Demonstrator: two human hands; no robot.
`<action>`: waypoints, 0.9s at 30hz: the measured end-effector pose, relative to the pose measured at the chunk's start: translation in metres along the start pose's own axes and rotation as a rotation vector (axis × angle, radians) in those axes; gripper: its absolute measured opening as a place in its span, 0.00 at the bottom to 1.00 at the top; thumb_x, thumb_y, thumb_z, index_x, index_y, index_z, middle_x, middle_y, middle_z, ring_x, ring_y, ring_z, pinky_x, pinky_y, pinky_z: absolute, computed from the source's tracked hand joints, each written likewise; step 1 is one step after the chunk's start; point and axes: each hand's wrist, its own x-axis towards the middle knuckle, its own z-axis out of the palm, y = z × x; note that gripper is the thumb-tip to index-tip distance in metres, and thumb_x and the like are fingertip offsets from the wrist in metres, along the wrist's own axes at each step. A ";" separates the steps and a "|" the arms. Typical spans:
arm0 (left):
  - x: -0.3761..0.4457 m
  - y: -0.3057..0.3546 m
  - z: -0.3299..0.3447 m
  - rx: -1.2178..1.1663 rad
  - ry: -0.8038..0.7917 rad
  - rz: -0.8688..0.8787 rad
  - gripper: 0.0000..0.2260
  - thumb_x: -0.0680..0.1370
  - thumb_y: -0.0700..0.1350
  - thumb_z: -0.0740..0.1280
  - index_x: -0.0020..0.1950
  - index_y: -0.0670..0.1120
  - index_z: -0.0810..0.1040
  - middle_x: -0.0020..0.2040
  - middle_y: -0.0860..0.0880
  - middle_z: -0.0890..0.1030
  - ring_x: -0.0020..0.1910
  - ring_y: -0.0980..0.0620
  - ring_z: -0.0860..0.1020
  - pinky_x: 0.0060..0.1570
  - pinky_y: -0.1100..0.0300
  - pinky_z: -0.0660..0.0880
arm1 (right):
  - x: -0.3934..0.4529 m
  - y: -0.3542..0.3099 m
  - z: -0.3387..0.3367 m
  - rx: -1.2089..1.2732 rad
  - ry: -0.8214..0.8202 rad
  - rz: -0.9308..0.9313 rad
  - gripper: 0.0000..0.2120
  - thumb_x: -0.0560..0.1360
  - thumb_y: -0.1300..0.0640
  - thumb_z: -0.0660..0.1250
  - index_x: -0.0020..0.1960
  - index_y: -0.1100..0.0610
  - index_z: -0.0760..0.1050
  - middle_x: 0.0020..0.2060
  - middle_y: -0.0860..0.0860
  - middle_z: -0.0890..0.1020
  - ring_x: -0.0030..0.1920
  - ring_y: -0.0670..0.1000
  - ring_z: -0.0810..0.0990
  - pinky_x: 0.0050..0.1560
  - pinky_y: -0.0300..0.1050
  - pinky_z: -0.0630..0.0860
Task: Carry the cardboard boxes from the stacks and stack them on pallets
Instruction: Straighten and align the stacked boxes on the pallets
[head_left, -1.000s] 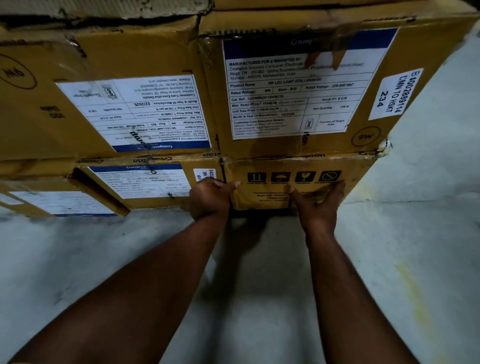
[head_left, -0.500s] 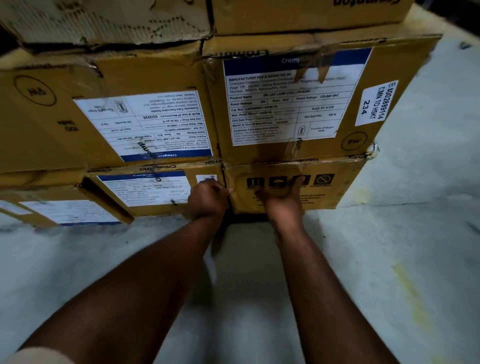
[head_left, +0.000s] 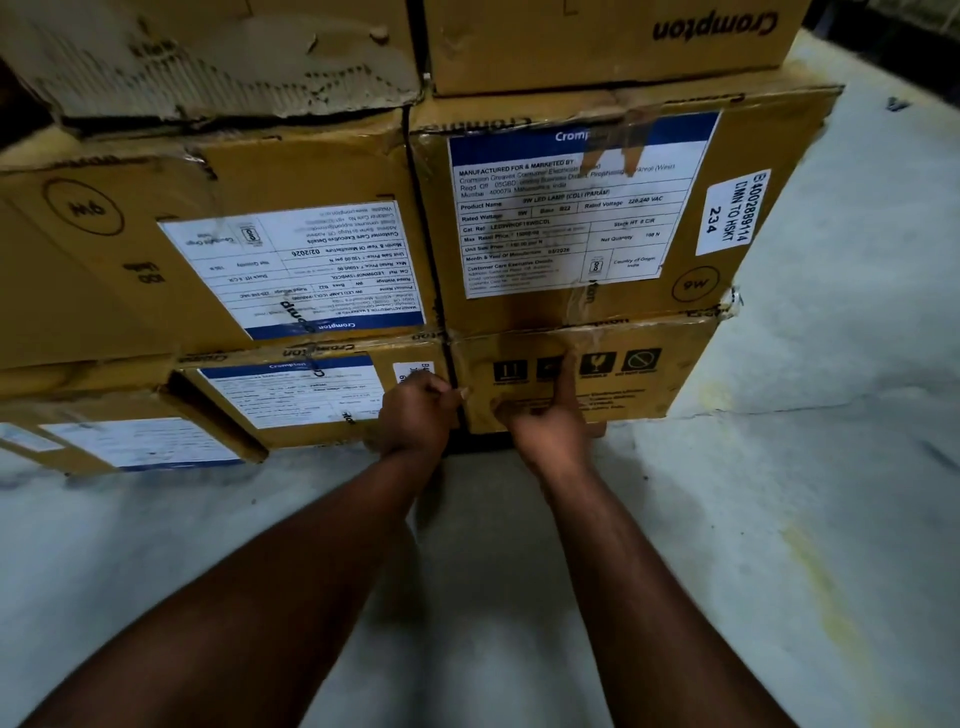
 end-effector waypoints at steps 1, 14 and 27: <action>-0.003 0.000 -0.008 -0.009 -0.025 0.054 0.08 0.76 0.51 0.77 0.43 0.52 0.80 0.41 0.54 0.83 0.42 0.53 0.82 0.42 0.55 0.79 | -0.004 -0.001 0.003 -0.050 0.018 -0.038 0.51 0.76 0.49 0.74 0.84 0.38 0.41 0.77 0.48 0.71 0.72 0.58 0.74 0.68 0.52 0.73; -0.007 0.053 -0.173 0.273 0.283 0.914 0.19 0.80 0.50 0.71 0.70 0.48 0.77 0.70 0.44 0.74 0.72 0.44 0.70 0.71 0.45 0.66 | -0.064 -0.103 -0.015 -0.408 0.271 -1.045 0.17 0.77 0.58 0.72 0.66 0.52 0.81 0.62 0.49 0.82 0.62 0.51 0.77 0.60 0.49 0.78; 0.054 0.130 -0.191 0.347 0.254 0.838 0.20 0.76 0.41 0.74 0.67 0.49 0.77 0.63 0.49 0.75 0.63 0.46 0.71 0.61 0.50 0.68 | -0.019 -0.206 -0.036 -0.857 0.417 -0.909 0.25 0.78 0.49 0.72 0.74 0.43 0.73 0.71 0.44 0.77 0.70 0.55 0.72 0.73 0.61 0.61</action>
